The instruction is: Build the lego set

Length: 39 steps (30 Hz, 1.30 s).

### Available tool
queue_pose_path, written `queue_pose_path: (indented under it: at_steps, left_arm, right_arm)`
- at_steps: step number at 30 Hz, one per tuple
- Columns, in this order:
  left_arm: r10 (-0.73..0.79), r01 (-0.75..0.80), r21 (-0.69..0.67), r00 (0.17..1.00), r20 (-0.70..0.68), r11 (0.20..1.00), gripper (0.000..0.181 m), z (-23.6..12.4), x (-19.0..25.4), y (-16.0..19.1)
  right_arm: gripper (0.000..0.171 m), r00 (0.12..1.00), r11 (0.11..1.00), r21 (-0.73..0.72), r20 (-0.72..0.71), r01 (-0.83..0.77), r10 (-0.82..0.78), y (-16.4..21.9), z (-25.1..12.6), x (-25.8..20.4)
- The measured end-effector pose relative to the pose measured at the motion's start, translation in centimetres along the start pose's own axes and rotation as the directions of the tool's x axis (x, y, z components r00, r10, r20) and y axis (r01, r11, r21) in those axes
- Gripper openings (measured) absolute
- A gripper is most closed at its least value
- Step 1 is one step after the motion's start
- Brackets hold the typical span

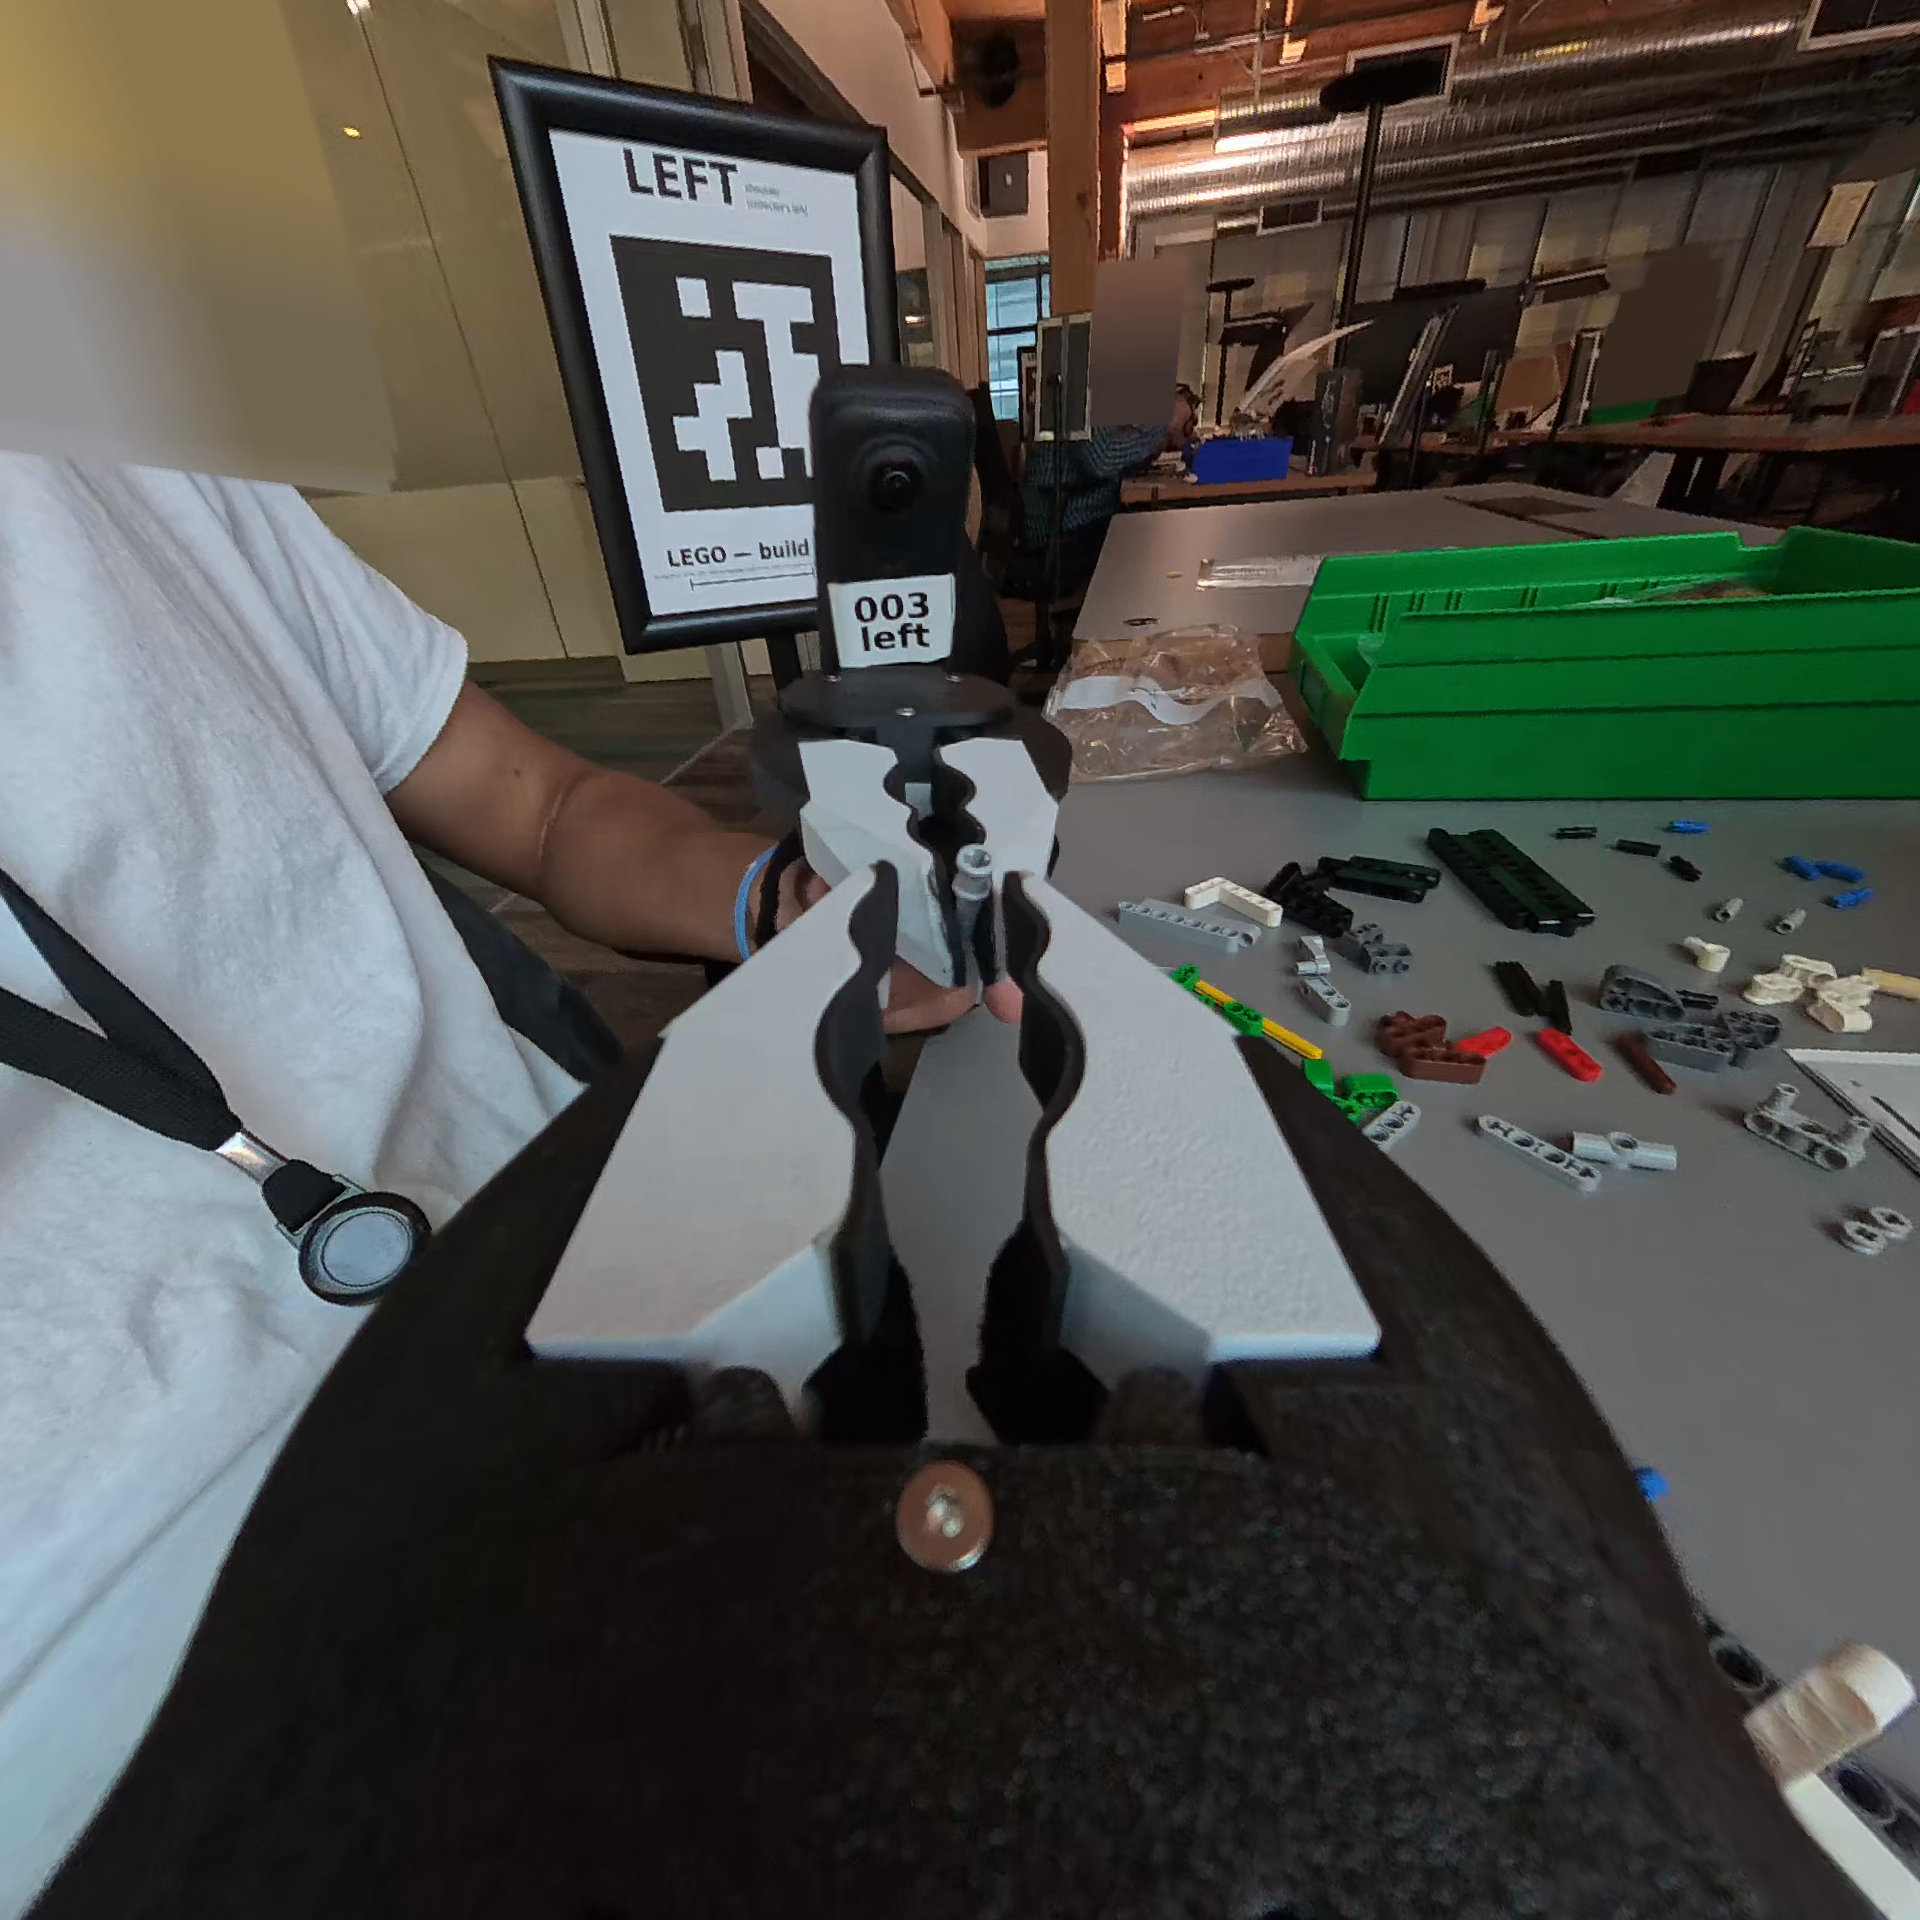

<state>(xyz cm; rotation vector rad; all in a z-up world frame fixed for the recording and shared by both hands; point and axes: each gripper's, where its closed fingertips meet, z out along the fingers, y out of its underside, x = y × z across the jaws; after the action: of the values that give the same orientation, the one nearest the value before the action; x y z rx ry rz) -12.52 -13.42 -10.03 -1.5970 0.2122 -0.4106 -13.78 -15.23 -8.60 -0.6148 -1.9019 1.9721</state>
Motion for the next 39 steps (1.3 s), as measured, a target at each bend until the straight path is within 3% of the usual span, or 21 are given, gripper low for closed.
queue_pose_path:
  at_steps: [4,11,12,15,17,20,22,26,34,37,39]
  left_arm:
    - [-0.123,0.125,0.036,0.991,-0.051,0.992,0.001,0.1,0.1,0.1]
    - [-0.147,0.147,-0.004,0.989,-0.034,0.989,0.002,0.5,-0.4,0.6]
    - [-0.144,0.144,-0.031,0.99,-0.002,0.989,0.005,0.6,-0.7,1.0]
    - [-0.056,0.077,-0.207,0.993,0.106,0.975,0.04,1.2,-1.6,3.4]
    - [0.021,0.026,-0.34,0.991,0.136,0.94,0.048,1.8,-1.7,5.4]
    - [0.055,0.031,-0.549,0.989,0.14,0.835,0.036,2.8,-2.1,8.7]
    - [0.076,0.032,-0.608,0.986,0.151,0.793,0.03,3.2,-2.8,9.6]
    - [0.199,-0.048,-0.641,0.966,0.165,0.766,0.026,3.3,-4.5,9.7]
    - [0.205,-0.154,-0.651,0.979,0.002,0.743,0.008,4.8,-4.0,10.0]
    - [0.172,-0.178,-0.648,0.982,-0.074,0.741,0.009,5.0,-3.9,10.0]
    - [0.134,-0.182,-0.647,0.983,-0.123,0.741,0.008,5.0,-3.9,10.0]
  right_arm:
    - [0.006,0.999,0.999,0.014,0.0,-0.05,0.05,0.1,0.0,0.3]
    - [0.002,0.99,0.989,-0.039,-0.032,-0.141,0.14,0.6,-0.3,1.0]
    - [0.003,0.991,0.991,-0.063,-0.069,-0.122,0.118,0.8,-0.5,1.3]
    - [0.003,0.979,0.979,-0.195,-0.203,-0.055,0.015,2.3,-2.4,3.0]
    - [0.003,0.958,0.949,-0.289,-0.284,-0.129,0.044,4.3,-3.7,4.2]
    - [0.003,0.919,0.909,-0.291,-0.345,-0.299,0.192,5.8,-4.1,5.0]
    - [0.002,0.899,0.894,-0.3,-0.387,-0.332,0.205,6.7,-4.2,5.5]
    - [0.003,0.841,0.889,-0.249,-0.493,-0.383,0.224,7.0,-4.7,5.7]
    - [0.004,0.726,0.881,-0.201,-0.658,-0.428,0.202,7.9,-6.4,5.4]
    - [0.003,0.751,0.893,-0.23,-0.64,-0.387,0.161,7.7,-6.4,4.8]
    - [0.003,0.814,0.902,-0.295,-0.573,-0.315,0.097,7.5,-6.2,4.1]
